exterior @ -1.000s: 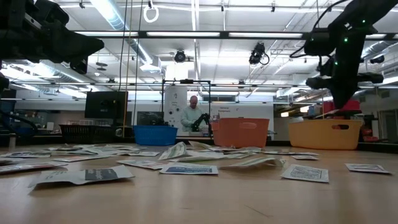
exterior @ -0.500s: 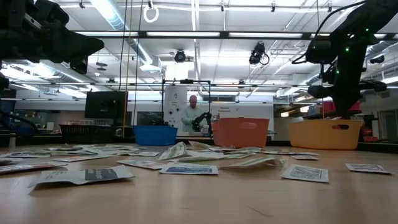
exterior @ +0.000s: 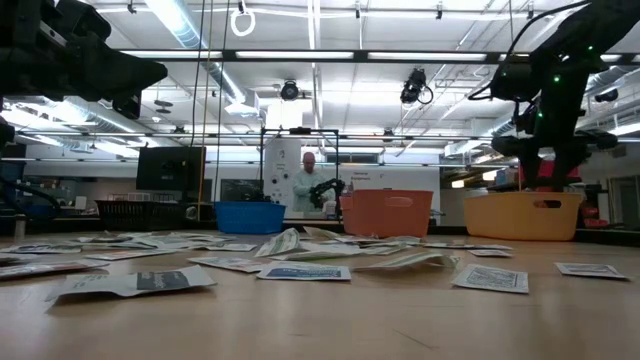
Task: Pick & Place First Aid Supplies
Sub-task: Put the ointment pack into the blue bin
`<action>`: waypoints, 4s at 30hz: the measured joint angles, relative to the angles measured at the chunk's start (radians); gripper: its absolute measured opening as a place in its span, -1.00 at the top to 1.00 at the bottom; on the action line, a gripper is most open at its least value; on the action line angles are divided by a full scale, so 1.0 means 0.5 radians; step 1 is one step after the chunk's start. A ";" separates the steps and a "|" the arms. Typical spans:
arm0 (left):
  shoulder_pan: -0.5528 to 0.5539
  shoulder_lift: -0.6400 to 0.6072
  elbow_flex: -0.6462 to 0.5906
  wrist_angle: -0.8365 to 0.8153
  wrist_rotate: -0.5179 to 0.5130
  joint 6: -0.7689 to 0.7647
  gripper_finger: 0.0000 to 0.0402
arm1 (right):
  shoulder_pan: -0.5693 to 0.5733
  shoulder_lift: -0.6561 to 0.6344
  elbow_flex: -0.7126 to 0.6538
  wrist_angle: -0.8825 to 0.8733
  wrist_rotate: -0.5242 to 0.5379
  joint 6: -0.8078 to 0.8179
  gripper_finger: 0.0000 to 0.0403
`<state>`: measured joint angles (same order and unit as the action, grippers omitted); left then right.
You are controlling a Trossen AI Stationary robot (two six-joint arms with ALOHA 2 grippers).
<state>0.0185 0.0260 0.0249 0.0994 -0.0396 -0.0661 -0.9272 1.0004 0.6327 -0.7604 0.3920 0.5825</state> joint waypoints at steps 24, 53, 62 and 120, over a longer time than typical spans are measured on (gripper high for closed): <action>0.000 0.000 -0.001 0.000 -0.001 0.001 0.84 | 0.276 -0.269 0.001 0.177 -0.850 -0.523 -0.01; 0.000 0.000 -0.001 0.000 -0.001 0.000 0.84 | 1.439 0.001 0.003 0.932 -1.242 -1.040 -0.01; -0.001 0.000 0.000 0.000 -0.001 0.000 0.84 | 1.854 0.239 0.003 1.121 -1.391 -1.192 -0.01; -0.001 -0.001 0.000 0.000 -0.001 0.000 0.84 | 2.604 1.215 -0.282 2.019 -1.271 -1.966 -0.31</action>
<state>0.0182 0.0257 0.0247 0.0992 -0.0399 -0.0662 0.3748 1.6080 0.4915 0.2491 -0.2436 -0.4004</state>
